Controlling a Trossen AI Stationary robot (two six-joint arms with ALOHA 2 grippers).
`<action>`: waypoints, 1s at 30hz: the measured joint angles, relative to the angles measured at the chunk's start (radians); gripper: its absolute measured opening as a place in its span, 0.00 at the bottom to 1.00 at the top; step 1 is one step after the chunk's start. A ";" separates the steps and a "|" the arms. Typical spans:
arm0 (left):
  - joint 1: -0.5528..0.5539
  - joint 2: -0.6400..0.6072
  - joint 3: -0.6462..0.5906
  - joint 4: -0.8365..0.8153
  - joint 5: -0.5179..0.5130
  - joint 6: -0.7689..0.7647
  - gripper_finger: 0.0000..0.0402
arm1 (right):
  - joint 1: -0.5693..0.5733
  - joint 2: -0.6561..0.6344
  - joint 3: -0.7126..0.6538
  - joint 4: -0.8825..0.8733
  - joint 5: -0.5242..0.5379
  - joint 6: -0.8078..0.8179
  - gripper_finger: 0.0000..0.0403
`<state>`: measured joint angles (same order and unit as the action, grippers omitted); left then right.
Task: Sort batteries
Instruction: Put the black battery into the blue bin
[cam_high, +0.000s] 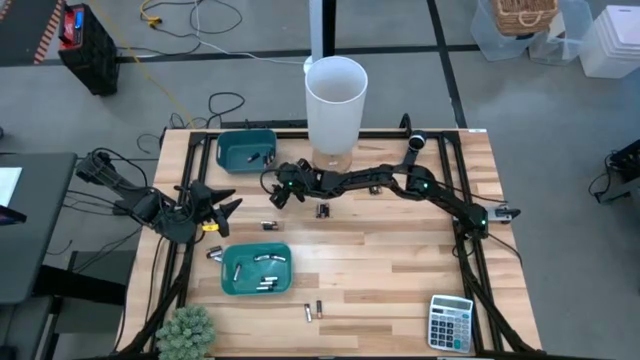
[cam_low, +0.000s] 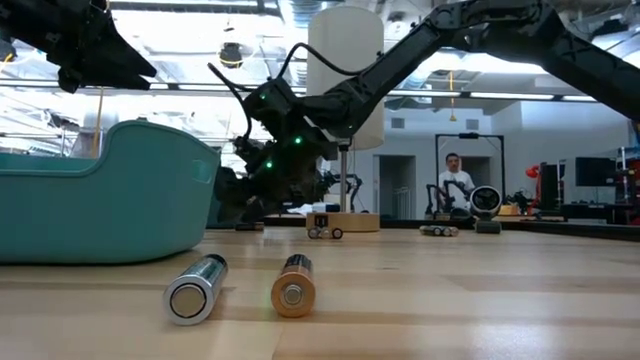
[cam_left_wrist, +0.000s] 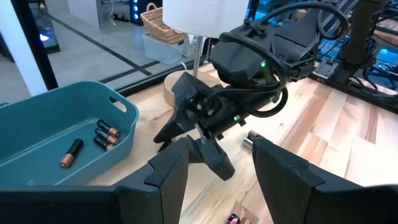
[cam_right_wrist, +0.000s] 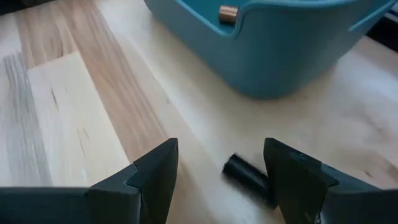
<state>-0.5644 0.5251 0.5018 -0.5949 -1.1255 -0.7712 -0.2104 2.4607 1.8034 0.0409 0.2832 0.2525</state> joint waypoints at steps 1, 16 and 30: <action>0.000 0.000 0.000 0.000 0.000 0.000 0.43 | 0.000 0.000 0.000 -0.008 0.001 -0.012 0.63; 0.000 0.000 0.000 0.000 0.029 -0.003 0.43 | -0.003 -0.003 0.040 -0.206 -0.066 -0.166 0.63; 0.000 0.000 0.000 0.000 0.030 -0.003 0.43 | -0.008 -0.006 0.042 -0.273 -0.112 -0.177 0.31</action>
<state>-0.5644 0.5251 0.5018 -0.5953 -1.0958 -0.7742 -0.2181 2.4546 1.8454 -0.2321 0.1717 0.0759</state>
